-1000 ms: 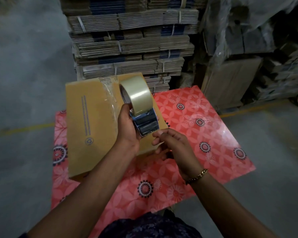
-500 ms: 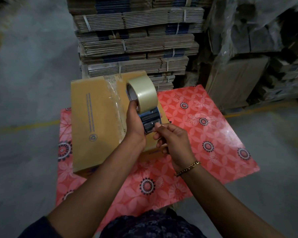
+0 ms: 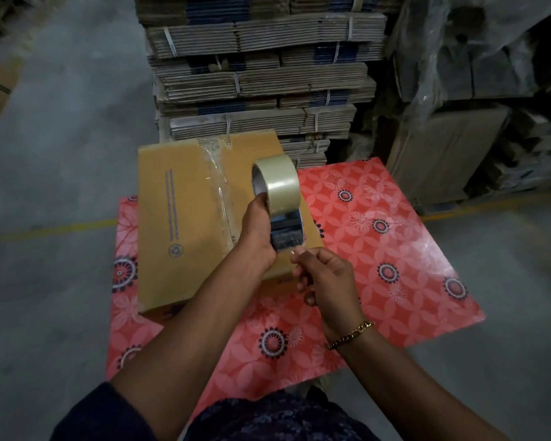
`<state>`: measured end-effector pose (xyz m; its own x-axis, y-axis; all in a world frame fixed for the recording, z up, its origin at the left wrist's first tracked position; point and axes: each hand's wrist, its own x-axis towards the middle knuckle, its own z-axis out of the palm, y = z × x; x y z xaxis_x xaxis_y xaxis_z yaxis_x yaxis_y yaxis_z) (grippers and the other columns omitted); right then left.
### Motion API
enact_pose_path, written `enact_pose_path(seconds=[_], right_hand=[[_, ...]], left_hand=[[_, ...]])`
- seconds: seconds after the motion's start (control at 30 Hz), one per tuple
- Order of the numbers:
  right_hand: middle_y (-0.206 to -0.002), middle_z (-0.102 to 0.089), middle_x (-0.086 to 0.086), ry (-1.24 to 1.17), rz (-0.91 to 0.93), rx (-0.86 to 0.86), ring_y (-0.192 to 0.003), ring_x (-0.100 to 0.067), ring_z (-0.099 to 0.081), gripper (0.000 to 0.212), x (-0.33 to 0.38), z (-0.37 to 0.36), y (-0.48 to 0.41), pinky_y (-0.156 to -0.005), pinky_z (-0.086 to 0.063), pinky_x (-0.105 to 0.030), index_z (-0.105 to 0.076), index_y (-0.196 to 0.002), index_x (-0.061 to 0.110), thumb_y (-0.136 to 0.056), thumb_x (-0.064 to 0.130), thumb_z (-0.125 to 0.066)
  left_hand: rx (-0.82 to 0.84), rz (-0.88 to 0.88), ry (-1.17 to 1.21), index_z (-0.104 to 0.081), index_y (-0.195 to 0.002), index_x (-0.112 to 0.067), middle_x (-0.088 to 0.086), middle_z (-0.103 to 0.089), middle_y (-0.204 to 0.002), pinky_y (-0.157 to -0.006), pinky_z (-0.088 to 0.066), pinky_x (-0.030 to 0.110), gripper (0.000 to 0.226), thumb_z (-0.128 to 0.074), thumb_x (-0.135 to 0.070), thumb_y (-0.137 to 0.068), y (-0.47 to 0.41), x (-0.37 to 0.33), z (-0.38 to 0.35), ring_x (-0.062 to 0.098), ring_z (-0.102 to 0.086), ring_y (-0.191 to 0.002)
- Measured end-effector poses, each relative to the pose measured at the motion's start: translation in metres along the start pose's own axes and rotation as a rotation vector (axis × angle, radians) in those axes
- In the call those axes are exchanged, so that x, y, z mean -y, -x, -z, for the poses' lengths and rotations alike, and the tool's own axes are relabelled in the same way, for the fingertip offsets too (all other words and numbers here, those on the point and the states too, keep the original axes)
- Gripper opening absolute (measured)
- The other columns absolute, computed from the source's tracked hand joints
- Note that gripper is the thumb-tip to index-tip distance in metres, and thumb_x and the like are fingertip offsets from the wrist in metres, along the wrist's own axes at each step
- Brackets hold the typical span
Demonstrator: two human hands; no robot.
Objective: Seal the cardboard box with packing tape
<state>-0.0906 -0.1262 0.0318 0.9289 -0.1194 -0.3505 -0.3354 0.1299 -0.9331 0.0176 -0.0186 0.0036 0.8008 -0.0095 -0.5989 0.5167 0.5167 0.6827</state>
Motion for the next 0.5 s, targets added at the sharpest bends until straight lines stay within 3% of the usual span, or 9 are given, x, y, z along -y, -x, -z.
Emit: enact_pose_path(seconds=[0.13,0.23,0.37,0.5], right_hand=[[-0.057,-0.062,0.002,0.018,-0.008,-0.011,-0.042,-0.009,-0.046,0.024,-0.007,0.009,0.007,-0.037,-0.028,-0.017,-0.067,-0.072,0.014,-0.095,0.018,-0.063],[-0.059,-0.062,0.000,0.009,-0.014,-0.023,-0.043,-0.009,-0.046,0.025,-0.012,0.017,0.011,-0.038,-0.027,-0.018,-0.066,-0.070,0.014,-0.095,0.018,-0.064],[-0.061,-0.064,-0.002,0.036,-0.040,-0.014,-0.043,-0.009,-0.047,0.023,-0.021,0.026,0.011,-0.038,-0.028,-0.019,-0.068,-0.073,0.014,-0.095,0.020,-0.063],[-0.063,-0.065,-0.003,0.046,-0.076,-0.043,-0.042,-0.009,-0.048,0.026,-0.033,0.031,-0.002,-0.038,-0.028,-0.019,-0.065,-0.070,0.013,-0.095,0.020,-0.064]], left_hand=[[-0.025,0.015,-0.005,-0.075,-0.104,-0.009,0.015,-0.073,-0.094,-0.079,-0.058,0.047,0.046,-0.050,-0.043,-0.088,-0.006,0.009,-0.001,0.032,-0.070,-0.079],[-0.047,0.019,-0.026,-0.071,-0.119,-0.005,0.015,-0.073,-0.099,-0.066,-0.060,0.038,0.053,-0.050,-0.041,-0.087,-0.005,0.015,-0.005,0.032,-0.071,-0.078],[-0.075,0.021,-0.061,-0.069,-0.123,-0.003,0.021,-0.073,-0.113,-0.080,-0.056,0.047,0.054,-0.050,-0.039,-0.088,-0.008,0.020,-0.007,0.034,-0.068,-0.088],[-0.071,0.056,-0.148,-0.071,-0.113,-0.002,0.018,-0.071,-0.100,-0.059,-0.059,0.038,0.040,-0.051,-0.026,-0.088,-0.016,0.020,-0.001,0.033,-0.068,-0.077]])
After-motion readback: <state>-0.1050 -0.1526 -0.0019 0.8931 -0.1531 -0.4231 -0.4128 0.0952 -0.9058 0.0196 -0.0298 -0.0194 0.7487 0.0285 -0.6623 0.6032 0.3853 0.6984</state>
